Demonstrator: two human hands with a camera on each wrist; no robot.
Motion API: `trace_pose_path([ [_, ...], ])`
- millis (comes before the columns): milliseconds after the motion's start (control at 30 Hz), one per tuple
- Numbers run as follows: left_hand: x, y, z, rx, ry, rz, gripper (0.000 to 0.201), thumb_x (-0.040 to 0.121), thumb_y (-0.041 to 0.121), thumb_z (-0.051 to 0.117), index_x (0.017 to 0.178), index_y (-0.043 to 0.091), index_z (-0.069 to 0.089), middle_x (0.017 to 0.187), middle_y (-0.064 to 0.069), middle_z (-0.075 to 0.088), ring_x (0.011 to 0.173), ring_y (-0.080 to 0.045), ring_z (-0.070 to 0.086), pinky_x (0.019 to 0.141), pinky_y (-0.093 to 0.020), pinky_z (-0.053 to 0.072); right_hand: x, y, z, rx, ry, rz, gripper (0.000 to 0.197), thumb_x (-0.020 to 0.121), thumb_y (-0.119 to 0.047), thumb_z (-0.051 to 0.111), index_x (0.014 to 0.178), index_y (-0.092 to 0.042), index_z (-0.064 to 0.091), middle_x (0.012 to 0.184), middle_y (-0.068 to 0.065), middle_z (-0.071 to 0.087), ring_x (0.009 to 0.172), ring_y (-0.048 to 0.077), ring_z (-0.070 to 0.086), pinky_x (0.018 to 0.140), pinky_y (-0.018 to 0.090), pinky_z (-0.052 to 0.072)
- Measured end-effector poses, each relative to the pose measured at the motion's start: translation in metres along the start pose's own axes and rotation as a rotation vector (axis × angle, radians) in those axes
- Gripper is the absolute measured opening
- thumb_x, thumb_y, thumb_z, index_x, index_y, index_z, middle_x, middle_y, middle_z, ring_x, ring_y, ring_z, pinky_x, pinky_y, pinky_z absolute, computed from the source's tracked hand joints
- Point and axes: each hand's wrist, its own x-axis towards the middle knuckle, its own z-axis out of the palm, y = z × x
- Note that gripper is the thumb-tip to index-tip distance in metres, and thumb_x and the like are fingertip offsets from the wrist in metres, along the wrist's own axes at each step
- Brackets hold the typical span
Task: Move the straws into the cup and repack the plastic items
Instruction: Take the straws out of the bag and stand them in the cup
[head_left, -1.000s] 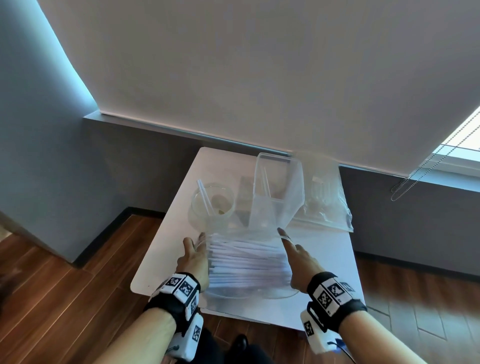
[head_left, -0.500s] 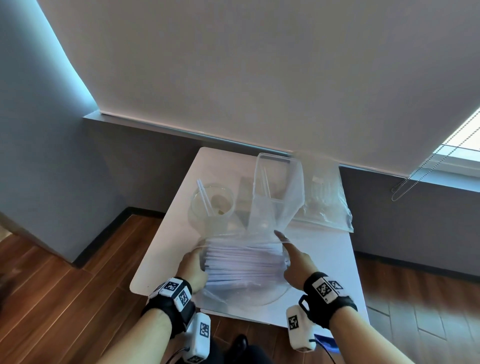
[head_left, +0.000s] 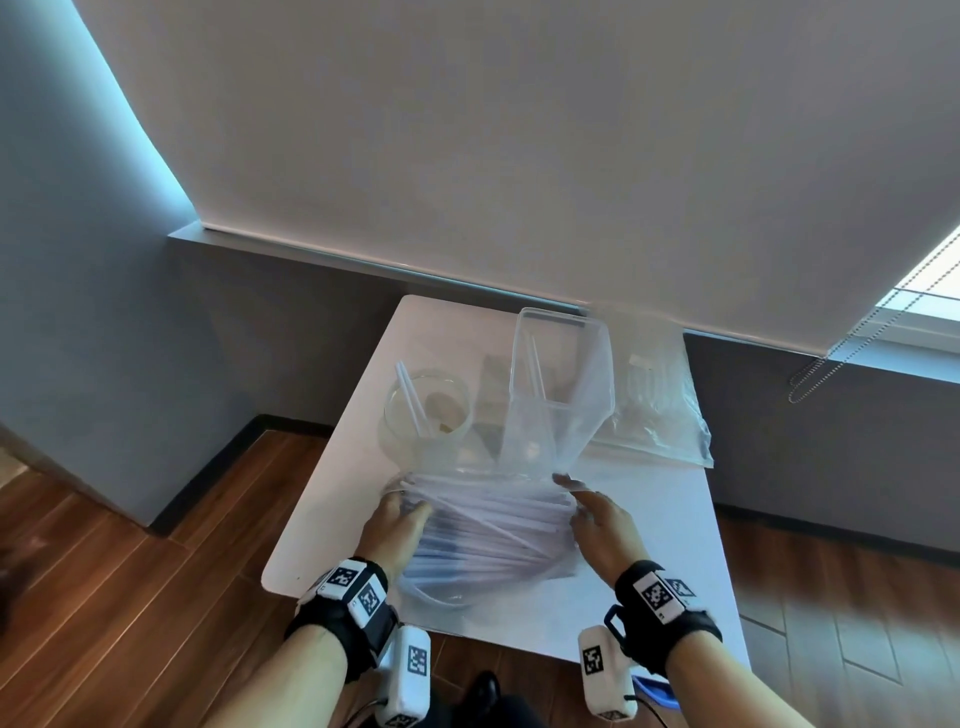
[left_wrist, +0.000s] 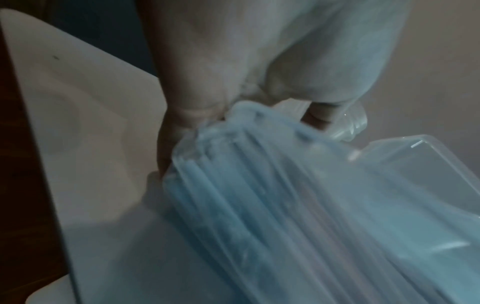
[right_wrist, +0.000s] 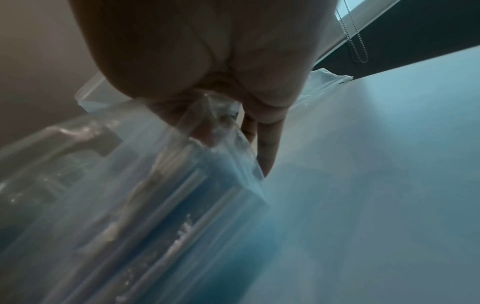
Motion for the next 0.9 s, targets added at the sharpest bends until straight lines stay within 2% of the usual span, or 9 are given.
trace_pose_path([
  [133,-0.002,0.005,0.006,-0.040,0.053,0.030,0.045,0.097,0.032,0.055,0.139,0.021,0.043,0.138,-0.007,0.053,0.118,-0.025,0.052,0.099,-0.028,0.035,-0.002,-0.010,-0.001,0.107,0.050,0.069,0.024,0.094,-0.014,0.055,0.108,-0.020,0.073,0.100,-0.010,0.067,0.096,0.014,0.061,0.078,0.018,0.041],
  [300,-0.006,0.005,0.005,0.108,0.035,0.075,0.050,0.099,0.037,0.050,0.146,0.029,0.035,0.140,-0.008,0.053,0.124,-0.029,0.053,0.099,-0.028,0.037,0.003,-0.010,-0.005,0.102,-0.029,0.177,0.025,0.099,-0.027,0.048,0.095,-0.029,0.073,0.077,-0.005,0.069,0.086,0.023,0.066,0.072,0.024,0.044],
  [433,-0.006,0.005,0.001,0.205,-0.014,0.063,0.046,0.100,0.041,0.046,0.143,0.026,0.043,0.138,-0.005,0.055,0.122,-0.028,0.054,0.103,-0.034,0.044,0.009,-0.005,-0.011,0.019,-0.004,0.144,0.027,0.098,-0.021,0.050,0.111,-0.020,0.073,0.113,0.001,0.070,0.108,0.021,0.061,0.085,0.023,0.041],
  [533,-0.003,0.002,-0.002,0.369,0.006,0.141,0.043,0.096,0.042,0.041,0.138,0.034,0.049,0.132,-0.003,0.060,0.111,-0.024,0.060,0.098,-0.036,0.050,0.013,0.002,-0.013,-0.087,0.036,0.102,0.036,0.095,-0.011,0.051,0.126,-0.023,0.065,0.123,0.006,0.063,0.112,0.022,0.058,0.092,0.021,0.037],
  [600,-0.005,0.006,-0.004,0.477,0.042,0.174,0.043,0.097,0.033,0.039,0.139,0.033,0.048,0.137,-0.003,0.050,0.111,-0.023,0.057,0.094,-0.027,0.047,0.014,0.005,-0.014,-0.181,-0.036,0.109,0.054,0.092,0.000,0.044,0.135,-0.031,0.055,0.126,0.006,0.056,0.111,0.021,0.056,0.092,0.020,0.037],
  [667,-0.007,0.008,-0.006,0.528,0.072,0.165,0.038,0.098,0.017,0.045,0.134,0.027,0.051,0.142,-0.002,0.036,0.104,-0.022,0.059,0.079,-0.019,0.047,0.016,0.004,-0.015,-0.267,-0.103,0.138,0.067,0.089,0.007,0.039,0.140,-0.036,0.048,0.133,0.006,0.045,0.106,0.022,0.054,0.089,0.021,0.040],
  [767,-0.012,0.011,-0.010,0.556,0.092,0.177,0.035,0.089,0.006,0.061,0.117,0.026,0.053,0.150,-0.003,0.016,0.099,-0.024,0.061,0.078,-0.023,0.055,0.016,0.001,-0.018,-0.330,-0.100,0.076,0.064,0.090,-0.002,0.045,0.138,-0.044,0.048,0.151,0.007,0.028,0.116,0.029,0.053,0.102,0.033,0.042],
  [833,-0.018,0.007,-0.014,0.598,0.041,0.179,0.055,0.080,0.011,0.072,0.126,0.028,0.048,0.154,-0.001,0.001,0.110,-0.026,0.057,0.095,-0.029,0.052,0.008,-0.003,-0.021,-0.346,-0.080,0.006,0.053,0.090,-0.017,0.058,0.134,-0.046,0.051,0.157,0.005,0.018,0.124,0.034,0.048,0.107,0.039,0.040],
  [900,-0.022,0.000,-0.016,0.641,-0.046,0.184,0.094,0.070,0.019,0.081,0.145,0.035,0.027,0.154,0.005,-0.016,0.124,-0.029,0.048,0.104,-0.035,0.046,-0.003,-0.006,-0.025,-0.375,-0.113,-0.034,0.064,0.080,-0.024,0.071,0.136,-0.046,0.048,0.158,0.002,0.010,0.124,0.035,0.047,0.104,0.038,0.043],
])
